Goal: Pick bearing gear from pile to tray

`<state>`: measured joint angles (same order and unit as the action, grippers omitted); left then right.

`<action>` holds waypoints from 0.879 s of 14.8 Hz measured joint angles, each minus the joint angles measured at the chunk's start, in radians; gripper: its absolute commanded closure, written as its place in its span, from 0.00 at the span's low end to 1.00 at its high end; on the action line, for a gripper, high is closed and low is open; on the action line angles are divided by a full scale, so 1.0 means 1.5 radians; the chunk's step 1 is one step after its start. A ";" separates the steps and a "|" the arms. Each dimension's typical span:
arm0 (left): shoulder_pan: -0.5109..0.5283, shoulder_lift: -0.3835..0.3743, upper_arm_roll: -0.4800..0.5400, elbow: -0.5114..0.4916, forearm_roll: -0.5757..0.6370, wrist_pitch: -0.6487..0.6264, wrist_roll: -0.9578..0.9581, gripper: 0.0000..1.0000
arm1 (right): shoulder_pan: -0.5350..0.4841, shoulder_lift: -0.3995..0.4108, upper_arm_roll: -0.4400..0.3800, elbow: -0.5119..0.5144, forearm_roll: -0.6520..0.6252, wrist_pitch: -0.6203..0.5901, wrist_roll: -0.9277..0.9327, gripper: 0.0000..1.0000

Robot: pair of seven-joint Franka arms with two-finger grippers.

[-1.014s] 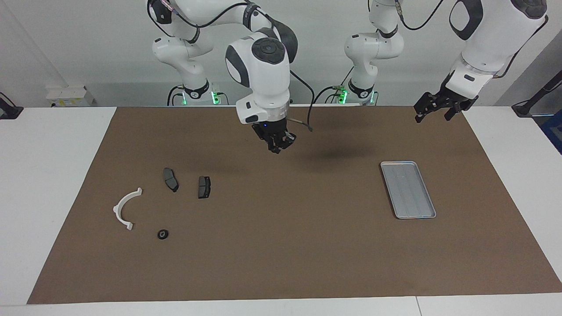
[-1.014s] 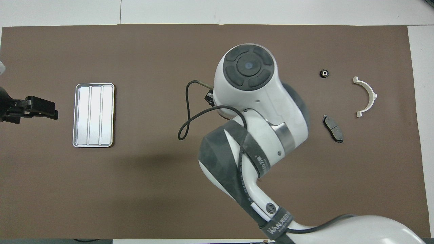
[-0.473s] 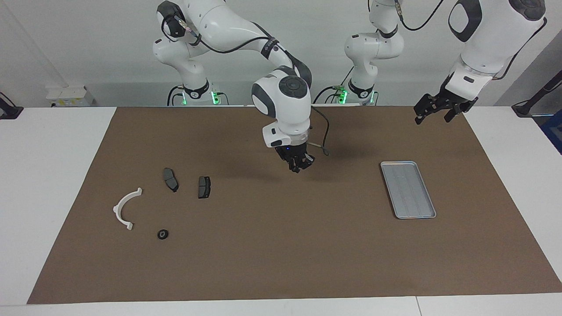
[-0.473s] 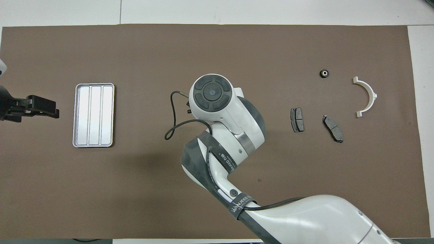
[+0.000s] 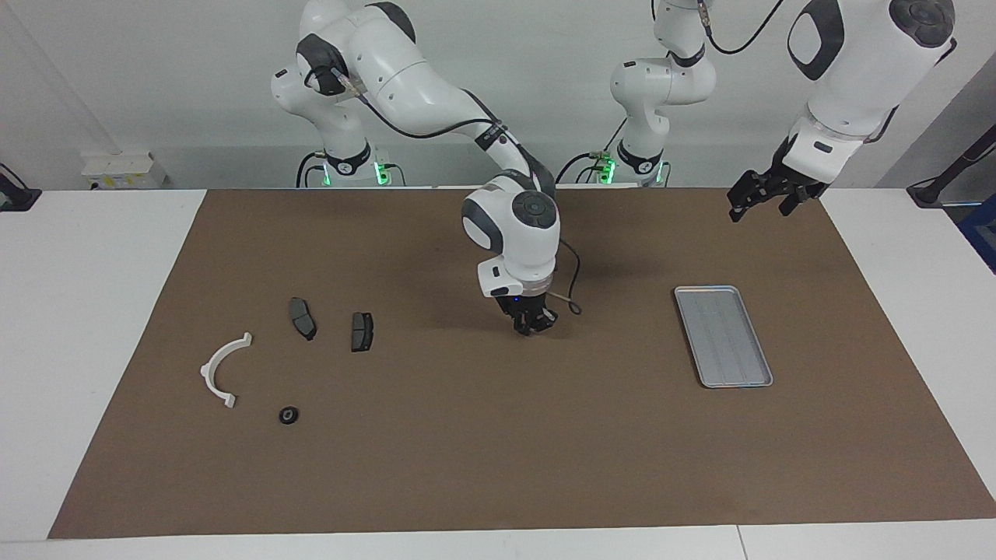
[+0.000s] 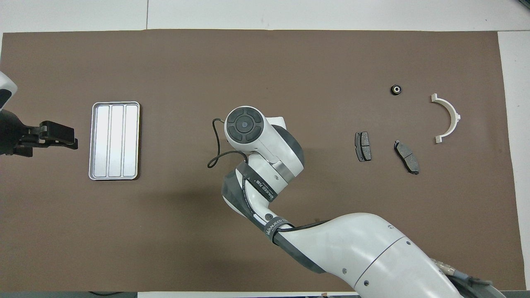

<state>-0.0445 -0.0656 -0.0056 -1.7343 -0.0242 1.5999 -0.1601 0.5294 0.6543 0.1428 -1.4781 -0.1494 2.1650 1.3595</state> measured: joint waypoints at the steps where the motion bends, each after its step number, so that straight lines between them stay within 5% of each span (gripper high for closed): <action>1: -0.001 -0.005 -0.001 -0.014 0.000 0.008 -0.010 0.00 | -0.002 0.000 0.000 0.002 -0.003 0.002 0.000 1.00; 8: -0.015 -0.030 -0.005 -0.061 0.000 0.021 -0.023 0.00 | 0.002 0.004 0.002 -0.025 -0.005 0.088 0.000 1.00; 9: -0.018 -0.032 -0.005 -0.062 0.000 0.021 -0.023 0.00 | 0.001 0.004 0.002 -0.026 -0.005 0.089 0.000 0.90; 10: -0.021 -0.033 -0.005 -0.063 0.000 0.021 -0.023 0.00 | 0.001 0.004 0.002 -0.025 -0.005 0.089 0.000 0.31; 11: -0.022 -0.033 -0.006 -0.065 0.000 0.021 -0.024 0.00 | 0.000 0.004 0.001 -0.025 -0.005 0.088 0.000 0.00; 13: -0.023 -0.036 -0.006 -0.069 0.000 0.021 -0.024 0.00 | -0.002 0.004 0.000 -0.016 -0.006 0.060 0.000 0.00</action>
<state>-0.0790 -0.1189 -0.0140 -1.8380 -0.0242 1.6319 -0.1954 0.5266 0.6603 0.1421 -1.5023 -0.1578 2.2545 1.3594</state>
